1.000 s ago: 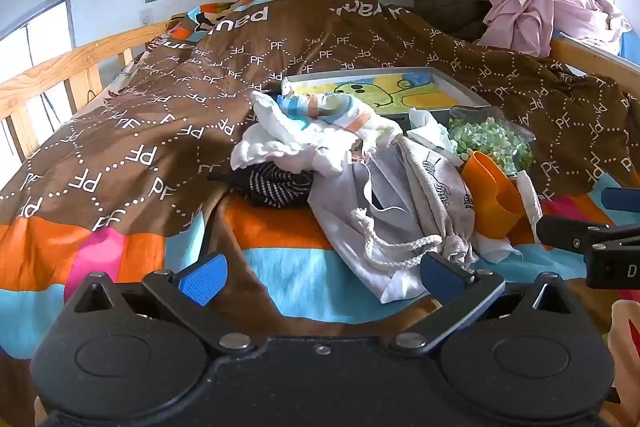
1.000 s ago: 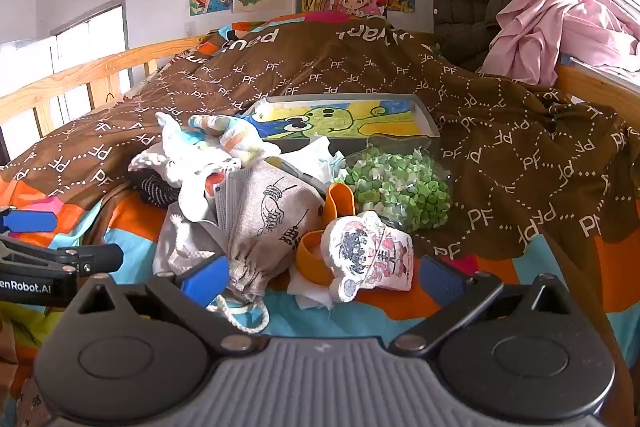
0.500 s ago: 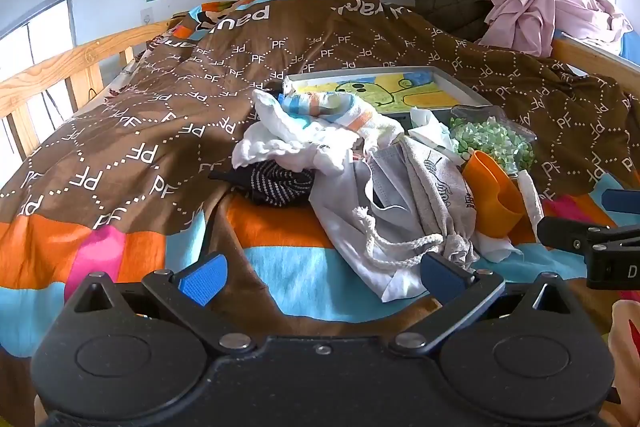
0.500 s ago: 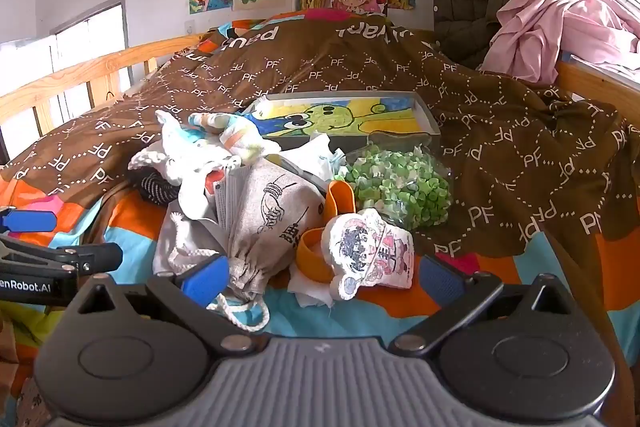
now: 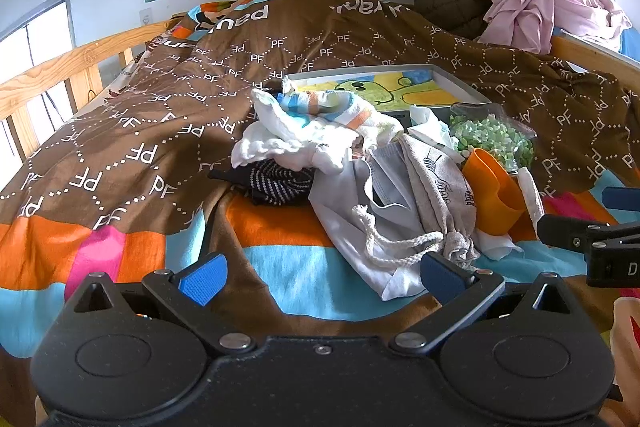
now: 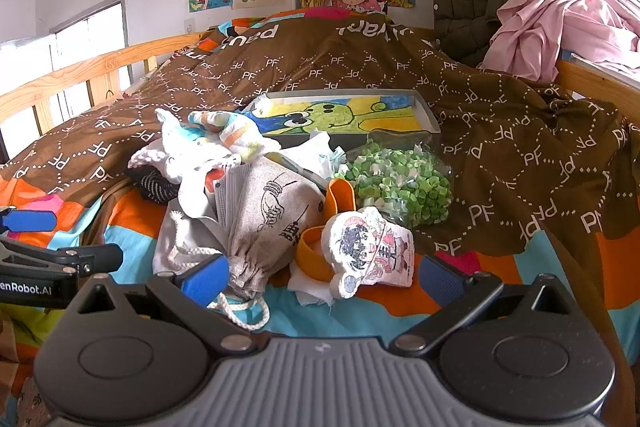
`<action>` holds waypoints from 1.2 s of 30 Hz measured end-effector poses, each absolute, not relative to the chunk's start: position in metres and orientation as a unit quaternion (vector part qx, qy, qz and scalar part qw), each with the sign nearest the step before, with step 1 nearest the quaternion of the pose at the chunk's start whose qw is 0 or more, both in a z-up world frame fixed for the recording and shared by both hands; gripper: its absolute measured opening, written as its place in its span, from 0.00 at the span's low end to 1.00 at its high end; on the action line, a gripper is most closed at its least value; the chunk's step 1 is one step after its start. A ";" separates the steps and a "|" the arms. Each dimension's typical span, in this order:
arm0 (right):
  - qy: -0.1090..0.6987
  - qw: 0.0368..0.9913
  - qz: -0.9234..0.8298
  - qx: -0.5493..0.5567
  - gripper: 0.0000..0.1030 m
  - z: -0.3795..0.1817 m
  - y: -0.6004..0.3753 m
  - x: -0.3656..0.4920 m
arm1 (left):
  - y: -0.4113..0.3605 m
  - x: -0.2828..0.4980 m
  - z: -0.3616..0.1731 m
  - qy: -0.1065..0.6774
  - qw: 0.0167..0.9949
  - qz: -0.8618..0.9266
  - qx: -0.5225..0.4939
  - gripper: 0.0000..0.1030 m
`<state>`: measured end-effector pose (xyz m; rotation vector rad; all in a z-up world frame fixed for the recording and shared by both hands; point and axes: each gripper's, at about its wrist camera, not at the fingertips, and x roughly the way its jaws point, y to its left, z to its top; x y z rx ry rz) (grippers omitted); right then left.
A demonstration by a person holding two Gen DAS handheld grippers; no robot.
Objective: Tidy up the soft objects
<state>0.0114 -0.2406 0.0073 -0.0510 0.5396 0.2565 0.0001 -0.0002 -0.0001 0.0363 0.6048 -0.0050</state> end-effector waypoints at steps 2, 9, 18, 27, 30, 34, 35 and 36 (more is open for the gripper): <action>0.265 0.955 0.126 -0.025 1.00 0.007 -0.240 0.011 | 0.000 0.000 0.000 0.297 0.955 0.000 0.020 0.99; 0.267 0.955 0.126 -0.025 1.00 0.007 -0.240 0.012 | -0.003 0.000 -0.003 0.292 0.955 0.010 0.042 0.99; 0.267 0.955 0.125 -0.025 1.00 0.007 -0.240 0.012 | -0.002 -0.002 -0.002 0.292 0.955 0.014 0.050 0.99; 0.269 0.955 0.125 -0.025 1.00 0.006 -0.240 0.013 | -0.004 -0.002 -0.002 0.292 0.955 0.014 0.052 0.99; 0.269 0.955 0.125 -0.025 1.00 0.006 -0.240 0.012 | -0.004 -0.002 -0.003 0.291 0.955 0.014 0.053 0.99; 0.269 0.955 0.125 -0.025 1.00 0.006 -0.240 0.012 | -0.003 -0.002 -0.003 0.292 0.955 0.014 0.053 0.99; 0.269 0.955 0.125 -0.025 1.00 0.006 -0.240 0.012 | -0.004 -0.002 -0.003 0.291 0.955 0.014 0.053 0.99; 0.269 0.955 0.125 -0.025 1.00 0.006 -0.240 0.012 | -0.003 -0.002 -0.003 0.291 0.955 0.014 0.052 0.99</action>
